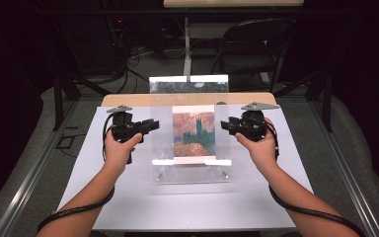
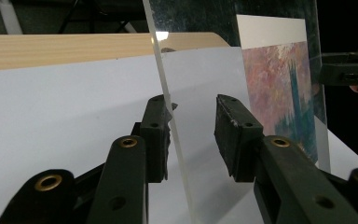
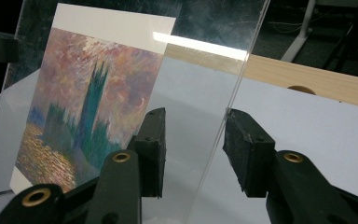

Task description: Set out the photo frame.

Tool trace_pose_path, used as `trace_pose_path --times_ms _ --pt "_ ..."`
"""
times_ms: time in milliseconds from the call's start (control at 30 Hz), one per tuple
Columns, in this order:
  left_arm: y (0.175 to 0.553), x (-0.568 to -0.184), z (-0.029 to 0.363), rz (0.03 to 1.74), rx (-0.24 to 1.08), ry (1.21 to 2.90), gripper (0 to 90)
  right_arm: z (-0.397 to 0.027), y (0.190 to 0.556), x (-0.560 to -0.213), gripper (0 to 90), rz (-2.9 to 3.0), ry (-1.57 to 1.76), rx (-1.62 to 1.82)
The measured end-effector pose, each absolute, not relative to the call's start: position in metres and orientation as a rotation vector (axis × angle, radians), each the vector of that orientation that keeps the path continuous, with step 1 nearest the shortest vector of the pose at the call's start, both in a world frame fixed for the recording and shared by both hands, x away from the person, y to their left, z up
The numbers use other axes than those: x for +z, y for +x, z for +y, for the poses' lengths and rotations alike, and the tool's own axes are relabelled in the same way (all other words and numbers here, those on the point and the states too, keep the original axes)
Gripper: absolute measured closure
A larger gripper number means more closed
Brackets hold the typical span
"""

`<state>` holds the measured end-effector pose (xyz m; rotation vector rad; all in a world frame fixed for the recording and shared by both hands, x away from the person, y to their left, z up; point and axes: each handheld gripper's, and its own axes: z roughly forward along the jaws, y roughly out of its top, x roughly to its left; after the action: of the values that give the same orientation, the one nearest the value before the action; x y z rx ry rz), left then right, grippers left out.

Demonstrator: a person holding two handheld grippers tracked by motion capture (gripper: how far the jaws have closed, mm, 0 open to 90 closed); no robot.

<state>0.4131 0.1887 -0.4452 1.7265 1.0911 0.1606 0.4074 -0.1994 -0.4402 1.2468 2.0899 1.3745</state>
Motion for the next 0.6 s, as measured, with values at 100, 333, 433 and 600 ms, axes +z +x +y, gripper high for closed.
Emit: trace_pose_path --times_ms 100,333,433,600 --pt "0.410 -0.444 0.189 1.083 0.169 1.726 66.2 -0.199 0.403 -0.438 59.6 2.086 1.250 1.382" --pt "0.395 -0.438 0.187 1.074 0.209 1.738 66.8 -0.199 0.394 -0.434 60.9 2.079 1.243 1.390" --pt "0.391 -0.437 0.187 1.070 0.216 1.739 67.5 -0.201 0.389 -0.432 62.9 2.082 1.237 1.394" --pt "0.379 -0.434 0.187 1.048 0.234 1.741 68.6 -0.203 0.380 -0.429 64.4 2.086 1.217 1.403"
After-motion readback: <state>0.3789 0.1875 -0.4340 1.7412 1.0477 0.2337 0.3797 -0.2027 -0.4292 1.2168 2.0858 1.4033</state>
